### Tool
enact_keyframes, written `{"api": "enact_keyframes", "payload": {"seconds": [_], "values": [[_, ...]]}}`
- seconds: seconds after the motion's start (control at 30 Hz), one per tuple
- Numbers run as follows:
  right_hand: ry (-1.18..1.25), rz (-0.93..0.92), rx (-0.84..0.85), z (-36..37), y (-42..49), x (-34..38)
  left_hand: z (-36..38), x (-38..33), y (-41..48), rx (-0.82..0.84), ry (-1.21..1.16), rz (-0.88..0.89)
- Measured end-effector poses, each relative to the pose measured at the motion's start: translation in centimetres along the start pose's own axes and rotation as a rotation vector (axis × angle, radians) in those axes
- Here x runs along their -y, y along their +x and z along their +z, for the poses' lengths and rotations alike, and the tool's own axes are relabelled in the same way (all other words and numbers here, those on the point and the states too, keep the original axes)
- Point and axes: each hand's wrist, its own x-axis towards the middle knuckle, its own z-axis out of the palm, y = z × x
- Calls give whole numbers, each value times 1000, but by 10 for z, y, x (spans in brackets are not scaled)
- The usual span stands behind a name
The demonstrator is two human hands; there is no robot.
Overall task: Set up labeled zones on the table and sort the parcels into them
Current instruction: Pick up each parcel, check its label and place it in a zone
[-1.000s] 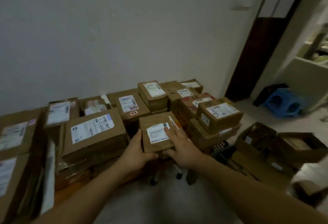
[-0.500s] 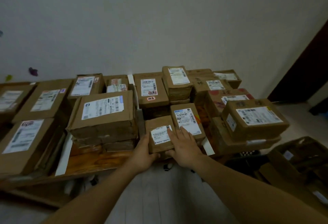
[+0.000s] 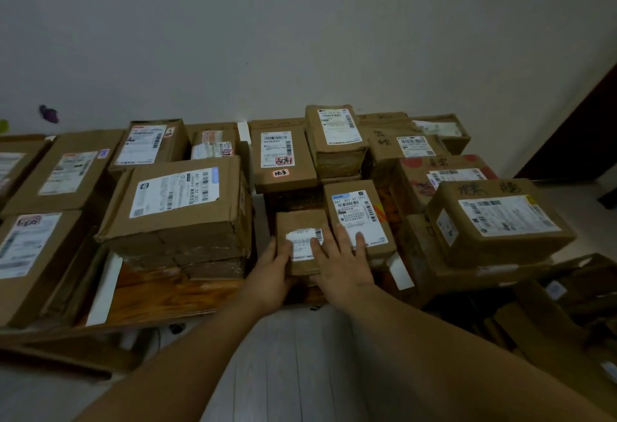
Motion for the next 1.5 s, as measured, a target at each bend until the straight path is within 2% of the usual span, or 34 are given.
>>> {"api": "enact_keyframes", "payload": {"seconds": [0.1, 0.13, 0.3, 0.4, 0.53, 0.63, 0.83, 1.1, 1.5], "values": [[48, 32, 55, -4, 5, 3, -6, -6, 7, -17, 327, -1], [58, 35, 73, -8, 5, 4, -11, -10, 6, -7, 369, -10], [124, 16, 99, -61, 3, 3, -52, -36, -17, 2, 408, 76], [162, 10, 85, -101, 6, 15, -90, -53, -35, -66, 399, 108], [199, -51, -25, -155, 7, 45, -145, -62, -61, -166, 269, 159], [212, -69, -92, -193, 3, 78, -192, -44, -76, -249, 262, 147], [149, -113, -205, -249, 9, 182, -302, 54, -132, -315, 400, -3], [127, -247, -234, -295, 42, 387, -441, 218, -235, -408, 413, -254], [63, -536, -186, -319, 151, 666, -581, 466, -330, -490, 207, -673]]}}
